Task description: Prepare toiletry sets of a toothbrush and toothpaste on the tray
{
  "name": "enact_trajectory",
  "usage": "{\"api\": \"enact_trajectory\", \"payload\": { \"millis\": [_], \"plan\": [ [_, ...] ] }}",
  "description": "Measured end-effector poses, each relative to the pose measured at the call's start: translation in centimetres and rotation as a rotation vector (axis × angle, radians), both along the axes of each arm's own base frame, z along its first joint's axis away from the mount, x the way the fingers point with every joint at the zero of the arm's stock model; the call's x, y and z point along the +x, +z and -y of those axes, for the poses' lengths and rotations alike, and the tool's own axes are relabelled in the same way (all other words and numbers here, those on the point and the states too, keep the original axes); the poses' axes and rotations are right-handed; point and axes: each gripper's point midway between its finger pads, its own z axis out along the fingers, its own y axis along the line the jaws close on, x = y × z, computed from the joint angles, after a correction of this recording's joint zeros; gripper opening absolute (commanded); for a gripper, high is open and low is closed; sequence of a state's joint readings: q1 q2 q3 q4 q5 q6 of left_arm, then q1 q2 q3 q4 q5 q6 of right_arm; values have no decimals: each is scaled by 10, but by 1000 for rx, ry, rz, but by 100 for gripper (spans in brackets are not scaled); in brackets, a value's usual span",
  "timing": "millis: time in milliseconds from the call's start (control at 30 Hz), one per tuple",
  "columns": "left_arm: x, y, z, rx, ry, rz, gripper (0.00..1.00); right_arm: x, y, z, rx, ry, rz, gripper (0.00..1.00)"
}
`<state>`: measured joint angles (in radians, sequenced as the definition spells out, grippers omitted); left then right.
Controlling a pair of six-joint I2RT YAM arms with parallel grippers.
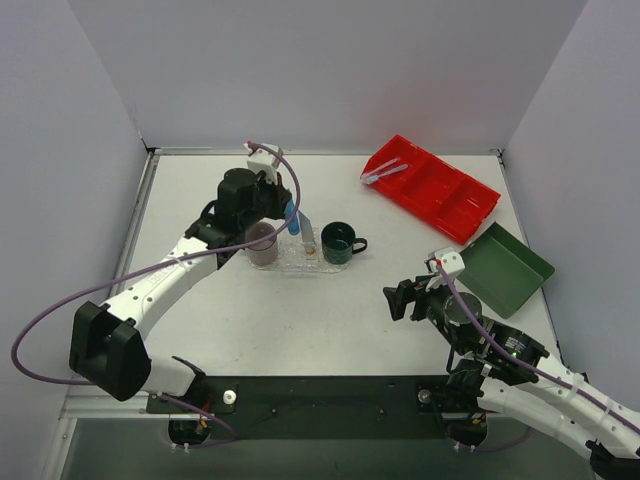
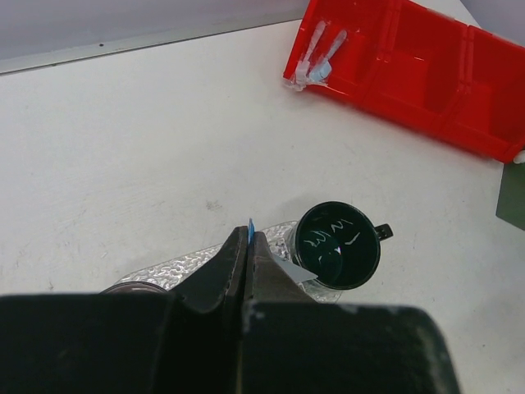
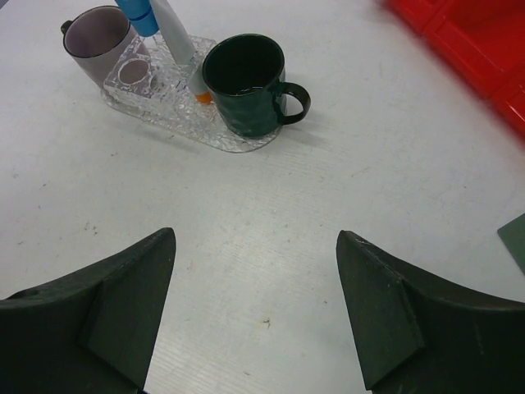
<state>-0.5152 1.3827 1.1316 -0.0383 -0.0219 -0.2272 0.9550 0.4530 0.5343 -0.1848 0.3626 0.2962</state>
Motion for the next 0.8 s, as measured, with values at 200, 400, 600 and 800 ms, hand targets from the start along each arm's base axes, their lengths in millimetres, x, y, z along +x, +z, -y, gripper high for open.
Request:
{"api": "enact_trajectory", "payload": {
  "millis": [200,400,600,800],
  "plan": [
    [1,-5,1,4,0,-9,0,0,1,0,7,-1,2,74],
    [2,-10,1,9,1,-17,0,-1,1,1,10,-3,2,74],
    [2,-16,1,16,2,-28,0,0,0,1,12,-8,0,74],
    [2,-20,0,20,8,-32,0,0,0,2,14,-11,-1,74]
  ]
}}
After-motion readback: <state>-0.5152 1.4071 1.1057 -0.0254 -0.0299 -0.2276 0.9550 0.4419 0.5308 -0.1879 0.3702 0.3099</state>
